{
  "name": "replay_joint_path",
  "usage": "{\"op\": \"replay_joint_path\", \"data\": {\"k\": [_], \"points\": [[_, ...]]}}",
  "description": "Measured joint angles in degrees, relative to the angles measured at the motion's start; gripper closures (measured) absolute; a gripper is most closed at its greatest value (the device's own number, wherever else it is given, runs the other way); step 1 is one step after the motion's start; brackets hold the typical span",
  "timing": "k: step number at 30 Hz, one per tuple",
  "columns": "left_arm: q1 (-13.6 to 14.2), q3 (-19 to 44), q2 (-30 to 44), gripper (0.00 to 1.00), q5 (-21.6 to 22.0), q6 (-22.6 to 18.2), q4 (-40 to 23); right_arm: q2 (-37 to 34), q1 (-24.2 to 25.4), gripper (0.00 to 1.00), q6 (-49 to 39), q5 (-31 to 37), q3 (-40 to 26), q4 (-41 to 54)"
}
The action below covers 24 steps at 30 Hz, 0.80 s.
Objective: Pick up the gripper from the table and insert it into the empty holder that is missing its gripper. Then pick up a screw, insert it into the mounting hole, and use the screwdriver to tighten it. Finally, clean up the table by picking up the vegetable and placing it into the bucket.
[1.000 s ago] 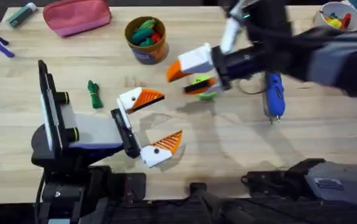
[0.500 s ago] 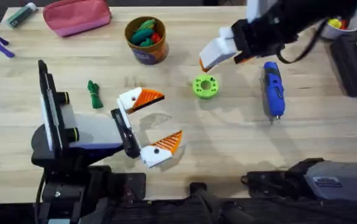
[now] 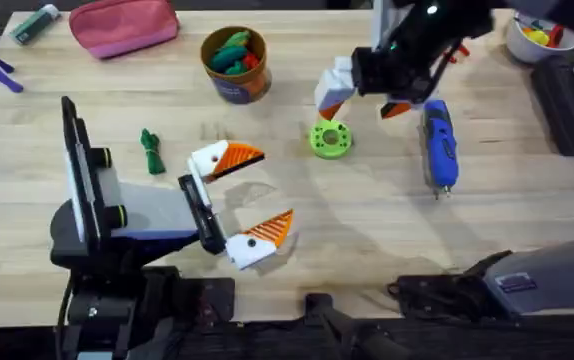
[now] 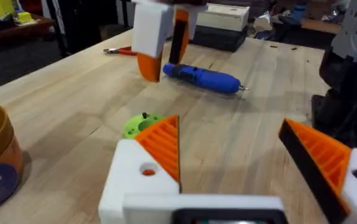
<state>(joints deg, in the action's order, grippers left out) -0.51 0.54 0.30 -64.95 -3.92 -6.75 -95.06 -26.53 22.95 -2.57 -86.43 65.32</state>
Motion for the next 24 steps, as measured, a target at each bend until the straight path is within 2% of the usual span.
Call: {"op": "replay_joint_path", "data": {"k": [13,24], "points": [[0.0,0.0,0.0,0.014,0.0,0.0,0.0,-9.7,-2.2,0.161,12.7,0.2,-2.7,-1.2],[0.0,0.0,0.0,0.014,0.0,0.0,0.0,-12.9,-0.1,0.248,16.0,0.2,-2.7,-3.6]]}}
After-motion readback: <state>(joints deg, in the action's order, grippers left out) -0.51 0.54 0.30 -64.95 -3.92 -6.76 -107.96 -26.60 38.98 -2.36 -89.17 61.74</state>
